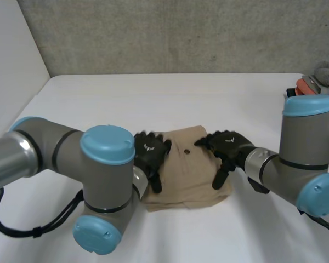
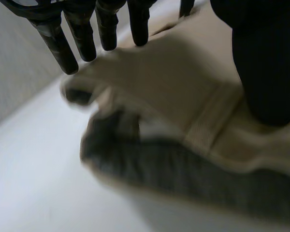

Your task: Fold the laundry.

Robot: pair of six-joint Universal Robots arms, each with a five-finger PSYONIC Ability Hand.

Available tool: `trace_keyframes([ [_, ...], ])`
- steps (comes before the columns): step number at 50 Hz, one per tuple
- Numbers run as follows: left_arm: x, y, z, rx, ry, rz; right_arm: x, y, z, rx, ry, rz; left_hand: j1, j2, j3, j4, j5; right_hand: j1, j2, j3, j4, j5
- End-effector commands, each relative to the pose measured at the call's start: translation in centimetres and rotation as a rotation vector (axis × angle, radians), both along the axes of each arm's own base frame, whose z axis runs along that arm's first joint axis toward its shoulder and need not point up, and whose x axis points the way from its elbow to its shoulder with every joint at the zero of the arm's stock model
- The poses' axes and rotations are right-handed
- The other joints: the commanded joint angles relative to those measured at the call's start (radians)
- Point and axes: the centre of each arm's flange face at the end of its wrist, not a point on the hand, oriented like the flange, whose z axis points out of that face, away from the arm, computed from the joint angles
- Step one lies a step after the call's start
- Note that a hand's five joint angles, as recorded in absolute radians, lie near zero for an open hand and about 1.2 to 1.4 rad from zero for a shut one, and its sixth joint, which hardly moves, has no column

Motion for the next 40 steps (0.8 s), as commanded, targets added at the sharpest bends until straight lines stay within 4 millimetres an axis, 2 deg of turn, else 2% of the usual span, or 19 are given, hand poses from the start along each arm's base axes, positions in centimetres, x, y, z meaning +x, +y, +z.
trace_keyframes([
  [1, 1.5, -0.2, -0.6, 0.051, -0.127, 0.095, -0.8, -0.9, -1.1, -0.088, 0.181, -0.022, 0.024, 0.009, 0.004, 0.014, -0.013, -0.057, -0.039, -0.036, -0.037, -0.044],
  [4, 1.3, 0.3, -0.4, 0.053, -0.125, 0.081, -0.8, -0.7, -0.7, -0.107, 0.181, -0.022, 0.032, 0.018, 0.013, 0.023, -0.004, -0.057, -0.039, -0.036, -0.037, -0.044],
  [6, 1.2, 0.4, 0.8, 0.027, -0.100, 0.078, -0.7, -0.7, 0.5, -0.160, 0.158, -0.026, 0.027, 0.012, 0.007, 0.017, -0.010, -0.057, -0.039, -0.036, -0.037, -0.044],
  [8, 1.1, 0.6, 2.7, -0.008, -0.058, 0.075, -0.5, -0.1, 1.9, -0.236, 0.128, -0.022, 0.024, 0.009, 0.004, 0.014, -0.013, -0.057, -0.039, -0.036, -0.037, -0.044],
  [9, 1.1, 0.9, 4.5, -0.042, -0.021, 0.069, -0.4, 0.2, 2.4, -0.261, 0.121, -0.018, 0.021, 0.006, 0.001, 0.011, -0.016, -0.057, -0.039, -0.036, -0.037, -0.044],
  [11, 1.1, 1.0, 6.2, -0.076, 0.020, 0.062, -0.3, 0.9, 3.6, -0.325, 0.100, -0.012, 0.021, 0.006, 0.001, 0.011, -0.016, -0.057, -0.039, -0.036, -0.037, -0.044],
  [13, 1.2, 1.3, 8.4, -0.121, 0.076, 0.051, -0.2, 2.2, 5.3, -0.408, 0.060, -0.002, 0.015, 0.000, -0.005, 0.005, -0.022, -0.057, -0.039, -0.036, -0.037, -0.044],
  [15, 1.4, 1.5, 9.3, -0.142, 0.101, 0.044, -0.1, 3.3, 5.8, -0.446, 0.036, 0.012, 0.012, -0.003, -0.008, 0.002, -0.025, -0.057, -0.039, -0.036, -0.037, -0.044],
  [18, 1.6, 2.1, 10.9, -0.170, 0.147, 0.007, 0.0, 5.2, 4.8, -0.477, 0.013, 0.043, 0.009, -0.006, -0.011, -0.001, -0.028, -0.057, -0.039, -0.036, -0.037, -0.044],
  [20, 1.6, 2.6, 11.5, -0.170, 0.170, -0.044, 0.4, 7.0, 3.5, -0.471, 0.007, 0.085, 0.012, -0.003, -0.008, 0.002, -0.025, -0.057, -0.039, -0.036, -0.037, -0.044],
  [23, 1.5, 3.2, 11.6, -0.151, 0.186, -0.114, 1.3, 9.8, 1.7, -0.451, 0.012, 0.159, 0.012, -0.003, -0.008, 0.002, -0.025, -0.057, -0.039, -0.036, -0.037, -0.044],
  [25, 1.4, 3.4, 11.5, -0.145, 0.191, -0.134, 1.4, 10.7, 1.0, -0.439, 0.015, 0.181, 0.015, 0.000, -0.005, 0.005, -0.022, -0.057, -0.039, -0.036, -0.037, -0.044],
  [31, 1.8, 2.9, 10.9, -0.119, 0.190, -0.130, 1.7, 10.3, -2.8, -0.392, 0.046, 0.183, 0.018, 0.003, -0.002, 0.008, -0.019, -0.057, -0.039, -0.036, -0.037, -0.044],
  [40, 1.8, 2.7, 10.7, -0.112, 0.196, -0.124, 2.7, 8.8, -3.6, -0.447, 0.016, 0.176, 0.018, 0.003, -0.002, 0.008, -0.019, -0.026, -0.008, -0.005, -0.006, -0.013],
])
